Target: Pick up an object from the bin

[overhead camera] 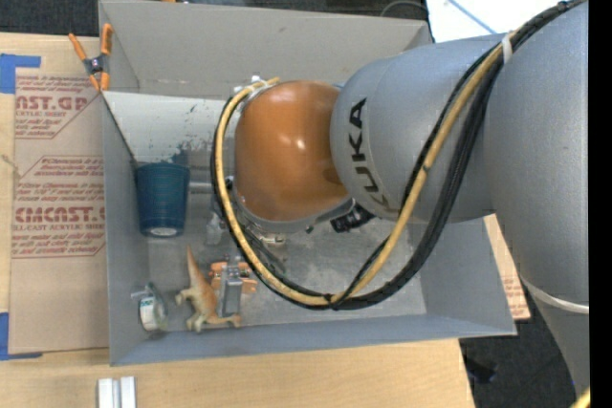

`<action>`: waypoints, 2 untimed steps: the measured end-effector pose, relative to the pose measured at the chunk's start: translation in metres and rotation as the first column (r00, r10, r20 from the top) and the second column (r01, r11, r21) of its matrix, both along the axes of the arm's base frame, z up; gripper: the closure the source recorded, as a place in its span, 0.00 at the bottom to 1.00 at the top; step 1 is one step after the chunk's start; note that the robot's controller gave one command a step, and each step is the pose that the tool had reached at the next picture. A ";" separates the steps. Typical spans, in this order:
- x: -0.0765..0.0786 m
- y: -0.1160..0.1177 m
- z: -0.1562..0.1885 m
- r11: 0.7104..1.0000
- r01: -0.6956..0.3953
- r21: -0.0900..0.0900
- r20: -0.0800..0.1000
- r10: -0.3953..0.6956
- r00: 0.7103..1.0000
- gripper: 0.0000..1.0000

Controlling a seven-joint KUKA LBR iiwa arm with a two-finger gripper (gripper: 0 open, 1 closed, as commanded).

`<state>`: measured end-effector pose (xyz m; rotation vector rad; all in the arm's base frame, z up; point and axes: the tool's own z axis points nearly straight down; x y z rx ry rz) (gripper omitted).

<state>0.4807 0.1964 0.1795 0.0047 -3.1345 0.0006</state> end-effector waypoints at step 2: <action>0.007 0.000 -0.015 0.996 0.090 0.003 0.008 -0.090 0.996 0.00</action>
Offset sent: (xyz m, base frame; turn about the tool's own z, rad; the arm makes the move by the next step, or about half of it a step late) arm 0.0099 -0.0009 -0.0285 0.1471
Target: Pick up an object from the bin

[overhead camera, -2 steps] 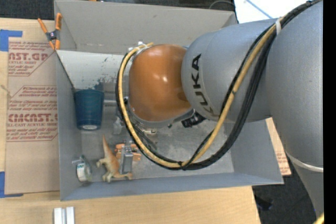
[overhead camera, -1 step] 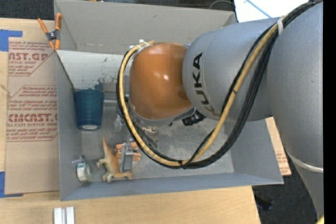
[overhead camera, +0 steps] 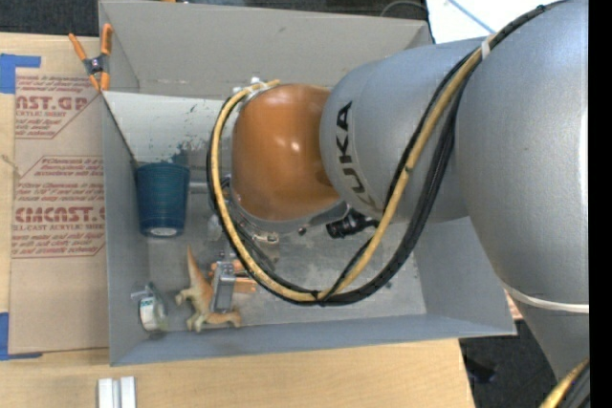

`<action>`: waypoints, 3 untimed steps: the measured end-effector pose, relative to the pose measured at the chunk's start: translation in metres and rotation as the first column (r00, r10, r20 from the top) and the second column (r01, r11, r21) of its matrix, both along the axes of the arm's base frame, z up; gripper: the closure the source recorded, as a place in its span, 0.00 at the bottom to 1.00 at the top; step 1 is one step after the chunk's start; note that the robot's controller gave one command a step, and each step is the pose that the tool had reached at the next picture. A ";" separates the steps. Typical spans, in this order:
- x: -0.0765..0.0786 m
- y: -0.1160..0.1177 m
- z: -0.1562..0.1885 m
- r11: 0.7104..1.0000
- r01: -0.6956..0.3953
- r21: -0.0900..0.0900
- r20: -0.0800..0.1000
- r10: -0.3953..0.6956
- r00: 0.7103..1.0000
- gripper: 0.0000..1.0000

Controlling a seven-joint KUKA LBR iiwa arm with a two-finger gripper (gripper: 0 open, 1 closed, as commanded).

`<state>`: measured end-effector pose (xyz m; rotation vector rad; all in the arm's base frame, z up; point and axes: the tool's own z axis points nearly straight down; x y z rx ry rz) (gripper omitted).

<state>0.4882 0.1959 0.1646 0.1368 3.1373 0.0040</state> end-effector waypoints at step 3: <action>0.013 -0.009 0.045 0.994 -0.106 -0.002 -0.007 0.106 0.994 0.00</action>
Offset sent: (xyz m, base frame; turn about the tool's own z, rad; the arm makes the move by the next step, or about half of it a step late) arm 0.0366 0.0211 0.0855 0.0412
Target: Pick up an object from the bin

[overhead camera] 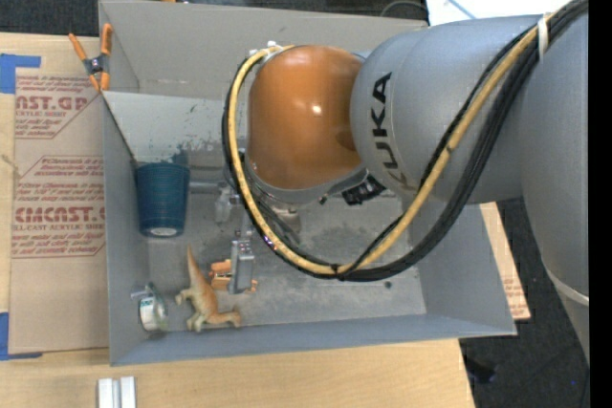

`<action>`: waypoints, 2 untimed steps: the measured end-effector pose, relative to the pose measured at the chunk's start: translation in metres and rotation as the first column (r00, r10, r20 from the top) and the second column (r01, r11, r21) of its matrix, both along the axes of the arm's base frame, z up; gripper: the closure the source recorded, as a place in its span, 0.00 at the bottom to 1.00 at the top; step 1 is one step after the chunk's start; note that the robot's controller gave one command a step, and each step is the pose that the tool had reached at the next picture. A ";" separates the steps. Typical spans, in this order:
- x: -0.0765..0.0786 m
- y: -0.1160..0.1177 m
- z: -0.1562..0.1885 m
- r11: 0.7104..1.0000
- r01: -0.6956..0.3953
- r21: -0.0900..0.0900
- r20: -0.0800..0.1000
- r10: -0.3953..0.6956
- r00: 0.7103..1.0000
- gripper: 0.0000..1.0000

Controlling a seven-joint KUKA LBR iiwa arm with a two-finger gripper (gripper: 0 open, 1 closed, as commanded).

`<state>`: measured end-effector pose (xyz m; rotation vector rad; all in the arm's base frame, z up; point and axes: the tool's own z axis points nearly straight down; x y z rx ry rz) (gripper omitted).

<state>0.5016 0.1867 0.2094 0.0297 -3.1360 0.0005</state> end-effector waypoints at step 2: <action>0.009 0.046 -0.022 0.970 -0.242 0.004 0.004 0.242 0.970 1.00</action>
Offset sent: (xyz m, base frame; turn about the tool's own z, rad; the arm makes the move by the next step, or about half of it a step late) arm 0.0000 0.0000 0.0000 0.0000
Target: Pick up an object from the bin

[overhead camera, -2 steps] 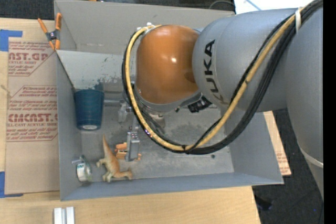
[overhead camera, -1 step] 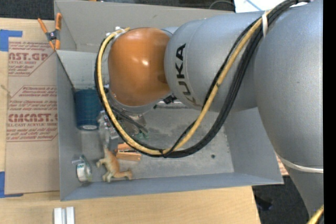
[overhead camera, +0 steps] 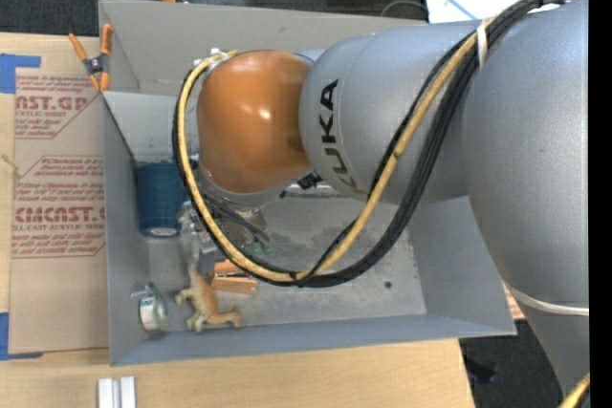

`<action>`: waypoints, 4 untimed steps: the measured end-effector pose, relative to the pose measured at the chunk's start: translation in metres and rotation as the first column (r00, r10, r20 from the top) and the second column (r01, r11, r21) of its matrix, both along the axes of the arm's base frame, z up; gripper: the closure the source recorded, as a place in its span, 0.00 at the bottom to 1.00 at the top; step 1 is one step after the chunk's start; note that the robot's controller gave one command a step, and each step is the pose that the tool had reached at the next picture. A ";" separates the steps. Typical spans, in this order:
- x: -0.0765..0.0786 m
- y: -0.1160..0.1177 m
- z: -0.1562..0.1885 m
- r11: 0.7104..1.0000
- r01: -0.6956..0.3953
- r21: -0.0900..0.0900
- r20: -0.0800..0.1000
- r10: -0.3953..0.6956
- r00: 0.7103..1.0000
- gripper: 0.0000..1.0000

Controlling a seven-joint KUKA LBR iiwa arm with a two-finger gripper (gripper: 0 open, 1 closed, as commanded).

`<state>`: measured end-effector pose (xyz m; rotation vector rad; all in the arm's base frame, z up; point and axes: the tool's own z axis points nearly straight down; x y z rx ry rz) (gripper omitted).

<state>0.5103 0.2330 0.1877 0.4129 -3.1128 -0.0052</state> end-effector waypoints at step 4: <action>0.003 -0.076 -0.030 0.977 -0.215 0.002 0.015 0.215 0.976 0.00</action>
Offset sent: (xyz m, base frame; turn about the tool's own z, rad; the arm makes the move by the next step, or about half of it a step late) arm -0.0105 -0.0102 -0.0197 -0.1295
